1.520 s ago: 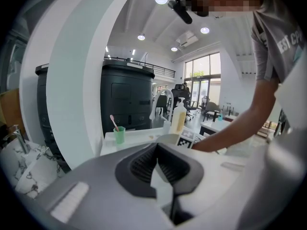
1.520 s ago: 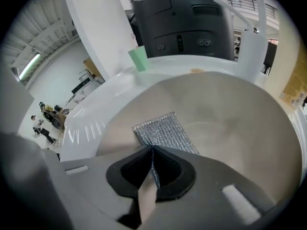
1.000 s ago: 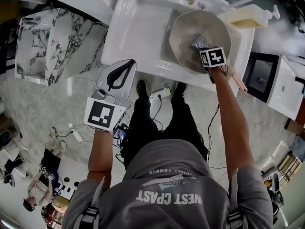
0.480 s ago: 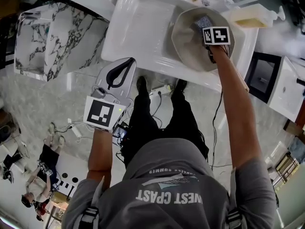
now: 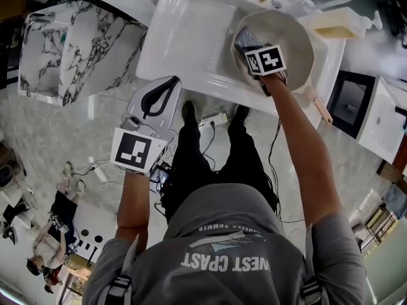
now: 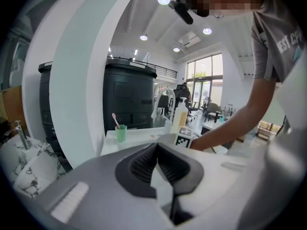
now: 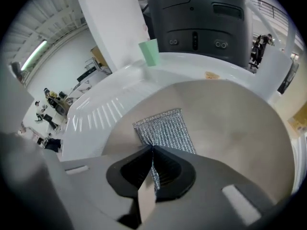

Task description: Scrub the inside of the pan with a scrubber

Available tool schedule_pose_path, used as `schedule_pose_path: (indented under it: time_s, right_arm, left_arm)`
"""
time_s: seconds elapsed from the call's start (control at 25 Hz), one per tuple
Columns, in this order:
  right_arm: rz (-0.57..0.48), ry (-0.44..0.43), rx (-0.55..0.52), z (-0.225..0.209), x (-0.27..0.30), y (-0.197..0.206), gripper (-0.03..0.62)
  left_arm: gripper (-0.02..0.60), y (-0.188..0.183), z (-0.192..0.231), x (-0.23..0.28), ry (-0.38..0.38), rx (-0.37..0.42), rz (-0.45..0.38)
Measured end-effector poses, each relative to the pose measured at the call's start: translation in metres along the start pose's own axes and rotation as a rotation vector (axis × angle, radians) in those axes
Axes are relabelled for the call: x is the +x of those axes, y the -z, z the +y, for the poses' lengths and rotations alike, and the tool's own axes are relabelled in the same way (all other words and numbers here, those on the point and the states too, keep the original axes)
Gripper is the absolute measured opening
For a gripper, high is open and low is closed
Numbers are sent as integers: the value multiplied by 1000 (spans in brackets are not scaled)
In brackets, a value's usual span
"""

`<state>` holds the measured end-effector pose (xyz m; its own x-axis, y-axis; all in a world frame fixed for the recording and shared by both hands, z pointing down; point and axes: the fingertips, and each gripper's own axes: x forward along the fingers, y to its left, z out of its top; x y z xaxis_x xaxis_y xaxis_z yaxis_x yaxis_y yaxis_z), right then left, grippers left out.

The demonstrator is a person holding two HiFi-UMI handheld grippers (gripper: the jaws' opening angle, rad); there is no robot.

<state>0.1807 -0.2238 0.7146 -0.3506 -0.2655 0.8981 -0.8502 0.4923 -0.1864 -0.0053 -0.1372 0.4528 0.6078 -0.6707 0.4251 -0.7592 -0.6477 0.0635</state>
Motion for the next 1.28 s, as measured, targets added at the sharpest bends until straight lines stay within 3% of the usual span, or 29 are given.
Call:
schedule_pose_path:
  time_s: [0.24,0.56,0.76,0.96,1.12,1.28]
  right_arm:
    - [96,-43,-82,12,-14,52,12]
    - [181,72,-78,-47,-28,95,12]
    - [136,153,40,-96,-30,88,12]
    - [69,189,117,-125,-19,54,12]
    - [41,170,119,-128,-5,19,12]
    - [39,139,88,-101,5,1,12]
  left_arm:
    - [3,-4,-4,7,17,7,-2]
    - [2,-8,-6,18,30,8,-1]
    - [3,-8,-9,23,31,8,3]
    - [2,-2,-11,27,26,-7,41]
    - [3,2,-11,31,26,-7,78]
    - [3,-3,-4,30,22,-25,49]
